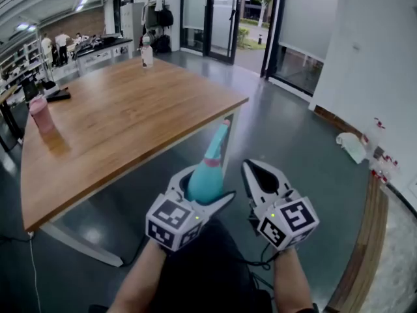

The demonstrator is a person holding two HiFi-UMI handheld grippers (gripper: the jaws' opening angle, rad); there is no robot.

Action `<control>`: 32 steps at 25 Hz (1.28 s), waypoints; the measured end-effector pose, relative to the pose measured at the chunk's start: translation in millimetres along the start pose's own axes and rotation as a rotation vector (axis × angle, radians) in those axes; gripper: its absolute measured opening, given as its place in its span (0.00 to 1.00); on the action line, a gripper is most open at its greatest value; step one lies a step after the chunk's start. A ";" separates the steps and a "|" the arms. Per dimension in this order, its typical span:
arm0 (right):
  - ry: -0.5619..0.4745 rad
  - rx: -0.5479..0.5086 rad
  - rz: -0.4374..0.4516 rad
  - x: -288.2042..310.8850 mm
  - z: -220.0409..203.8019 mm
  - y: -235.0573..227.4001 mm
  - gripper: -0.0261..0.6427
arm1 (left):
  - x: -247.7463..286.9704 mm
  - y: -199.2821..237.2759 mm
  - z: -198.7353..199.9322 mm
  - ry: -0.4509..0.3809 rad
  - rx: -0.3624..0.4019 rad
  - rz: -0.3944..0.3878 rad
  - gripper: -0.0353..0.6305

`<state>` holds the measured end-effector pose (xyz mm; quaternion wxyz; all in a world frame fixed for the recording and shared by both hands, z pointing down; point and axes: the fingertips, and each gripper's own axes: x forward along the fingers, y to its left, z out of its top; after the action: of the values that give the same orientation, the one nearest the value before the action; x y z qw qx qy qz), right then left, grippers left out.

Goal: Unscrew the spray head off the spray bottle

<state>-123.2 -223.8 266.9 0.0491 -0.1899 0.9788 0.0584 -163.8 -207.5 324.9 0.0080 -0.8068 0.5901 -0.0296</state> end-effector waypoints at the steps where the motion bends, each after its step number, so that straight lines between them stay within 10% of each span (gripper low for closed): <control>1: -0.002 -0.001 0.000 -0.8 0.7 0.5 0.05 | -0.2 -0.6 -0.3 0.001 0.000 -0.001 0.71; 17: -0.092 0.160 0.157 -9.5 24.7 26.5 0.06 | 3.3 -10.9 -5.2 0.016 0.008 -0.024 0.71; 22: -0.095 0.236 0.256 -12.5 32.8 40.9 0.24 | 6.8 -23.5 -6.2 0.017 0.031 -0.044 0.71; 32: -0.031 0.220 0.187 -34.1 29.4 28.9 0.25 | 30.2 -66.1 -5.8 0.008 0.142 -0.080 0.71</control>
<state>-100.4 -180.7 244.6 0.0791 -0.0904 0.9919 -0.0419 -92.1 -216.0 335.0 0.0617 -0.8269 0.5539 -0.0750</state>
